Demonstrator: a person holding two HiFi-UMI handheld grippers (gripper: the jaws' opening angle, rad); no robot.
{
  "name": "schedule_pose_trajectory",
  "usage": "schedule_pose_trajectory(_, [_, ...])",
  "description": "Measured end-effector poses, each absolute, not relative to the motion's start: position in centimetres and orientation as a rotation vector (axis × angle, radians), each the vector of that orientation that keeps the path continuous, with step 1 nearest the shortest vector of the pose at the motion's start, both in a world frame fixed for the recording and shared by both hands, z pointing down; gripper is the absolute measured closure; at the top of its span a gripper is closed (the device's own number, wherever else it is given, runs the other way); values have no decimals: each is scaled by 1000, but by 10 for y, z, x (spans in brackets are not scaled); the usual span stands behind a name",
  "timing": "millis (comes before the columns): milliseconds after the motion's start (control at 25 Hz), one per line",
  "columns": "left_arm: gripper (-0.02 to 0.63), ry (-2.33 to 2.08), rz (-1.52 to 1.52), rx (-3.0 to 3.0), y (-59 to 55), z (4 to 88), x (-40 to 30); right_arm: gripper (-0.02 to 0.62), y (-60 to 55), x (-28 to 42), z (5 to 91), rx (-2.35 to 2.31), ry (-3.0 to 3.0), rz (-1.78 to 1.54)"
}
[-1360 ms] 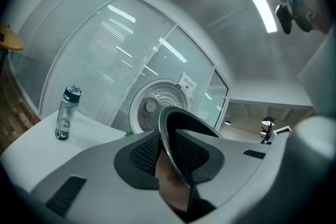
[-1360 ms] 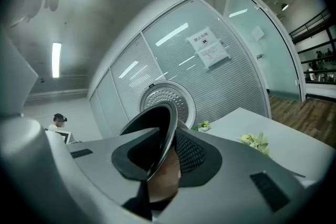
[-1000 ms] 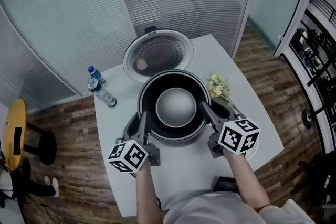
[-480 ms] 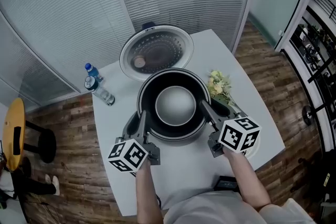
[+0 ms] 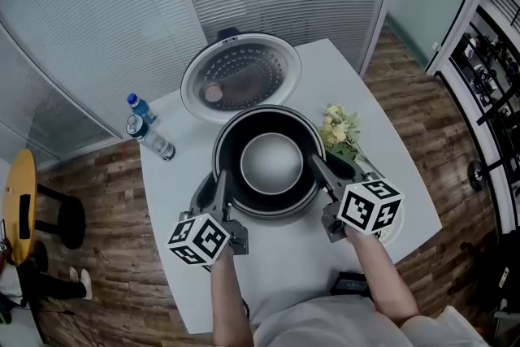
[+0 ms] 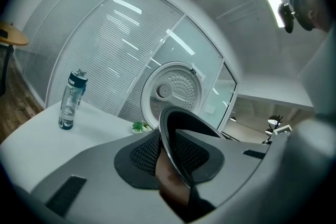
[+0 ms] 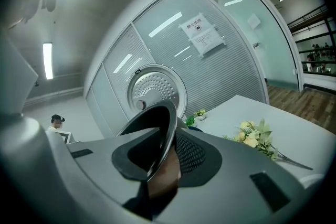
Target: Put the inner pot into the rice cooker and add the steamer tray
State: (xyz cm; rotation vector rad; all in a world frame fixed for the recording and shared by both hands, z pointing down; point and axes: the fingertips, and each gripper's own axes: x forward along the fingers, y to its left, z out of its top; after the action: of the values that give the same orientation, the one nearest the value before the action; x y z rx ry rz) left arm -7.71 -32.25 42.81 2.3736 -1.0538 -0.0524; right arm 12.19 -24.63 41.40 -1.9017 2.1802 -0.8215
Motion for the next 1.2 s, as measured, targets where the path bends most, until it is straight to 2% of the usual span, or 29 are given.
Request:
schedule_pose_trajectory(640, [515, -1051, 35, 2360, -333, 454, -72, 494, -258, 125, 441, -1909, 2200, -900])
schedule_pose_trajectory(1200, [503, -1103, 238, 2427, -341, 471, -70, 488, -267, 124, 453, -1950, 2247, -915])
